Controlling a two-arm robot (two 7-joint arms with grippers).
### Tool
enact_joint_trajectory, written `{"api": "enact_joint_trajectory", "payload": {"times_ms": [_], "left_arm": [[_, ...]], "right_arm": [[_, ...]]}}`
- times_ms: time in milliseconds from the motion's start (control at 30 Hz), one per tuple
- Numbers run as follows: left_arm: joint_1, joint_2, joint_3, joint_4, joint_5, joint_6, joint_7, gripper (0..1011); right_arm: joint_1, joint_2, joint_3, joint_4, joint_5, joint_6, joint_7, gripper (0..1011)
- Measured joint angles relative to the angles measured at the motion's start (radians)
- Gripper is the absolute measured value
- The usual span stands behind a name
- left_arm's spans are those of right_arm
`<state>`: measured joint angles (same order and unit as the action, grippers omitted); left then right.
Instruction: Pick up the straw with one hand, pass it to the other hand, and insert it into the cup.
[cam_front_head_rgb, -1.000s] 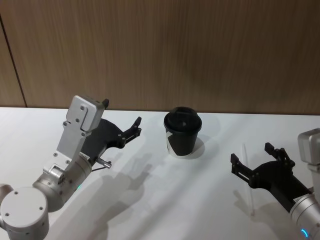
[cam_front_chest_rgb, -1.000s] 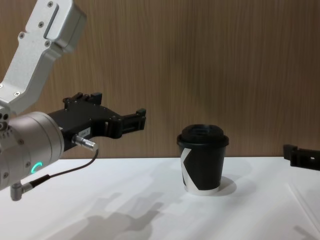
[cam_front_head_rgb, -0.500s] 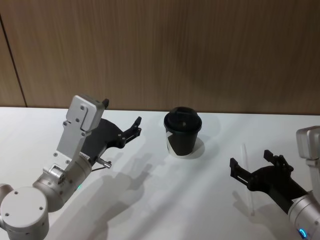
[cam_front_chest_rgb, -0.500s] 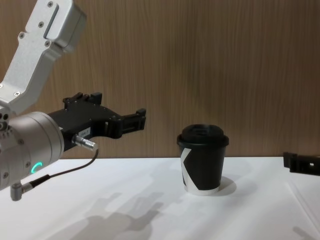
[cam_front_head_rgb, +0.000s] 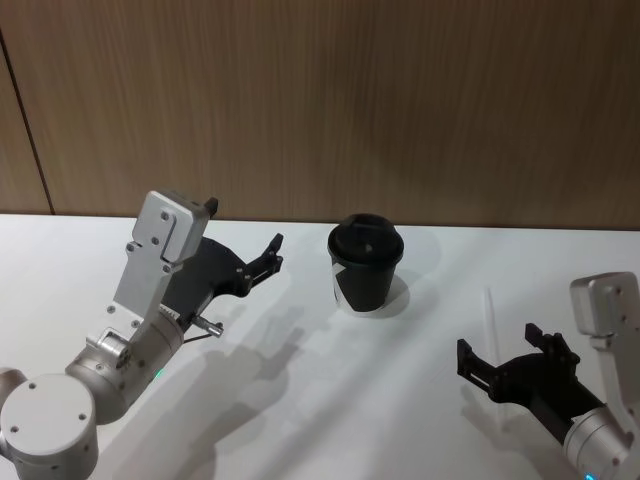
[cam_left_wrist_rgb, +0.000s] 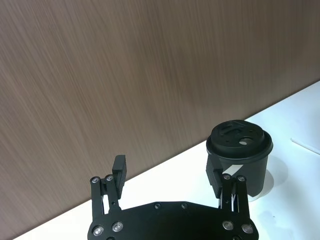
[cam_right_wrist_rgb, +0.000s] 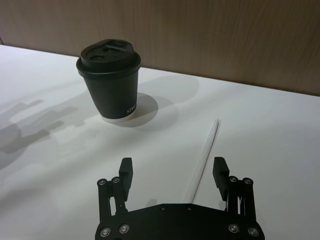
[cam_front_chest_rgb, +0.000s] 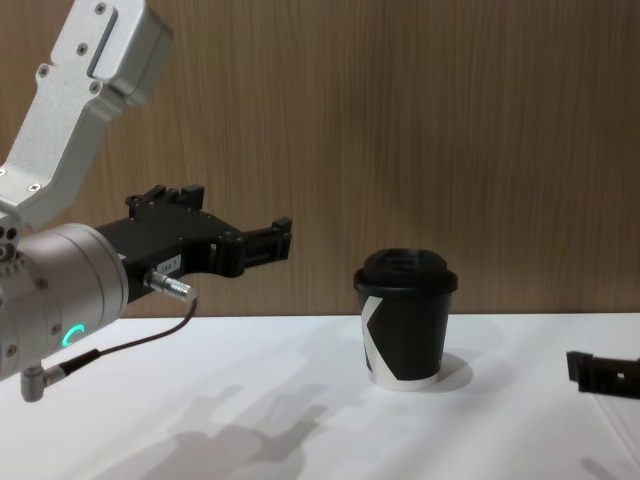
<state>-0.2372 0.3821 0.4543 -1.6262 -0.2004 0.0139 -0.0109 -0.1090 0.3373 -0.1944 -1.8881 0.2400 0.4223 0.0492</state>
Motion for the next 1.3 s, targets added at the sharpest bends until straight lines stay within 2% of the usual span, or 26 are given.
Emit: {"api": "enact_joint_trajectory", "payload": {"times_ms": [667, 1300], "left_arm": [[0.000, 0.000, 0.000, 0.000, 0.000, 0.000, 0.000, 1002], [0.000, 0.000, 0.000, 0.000, 0.000, 0.000, 0.000, 1002]], "right_arm": [[-0.008, -0.029, 0.008, 0.026, -0.017, 0.059, -0.023, 1001], [-0.001, -0.028, 0.019, 0.033, -0.026, 0.093, -0.003, 1001]]}}
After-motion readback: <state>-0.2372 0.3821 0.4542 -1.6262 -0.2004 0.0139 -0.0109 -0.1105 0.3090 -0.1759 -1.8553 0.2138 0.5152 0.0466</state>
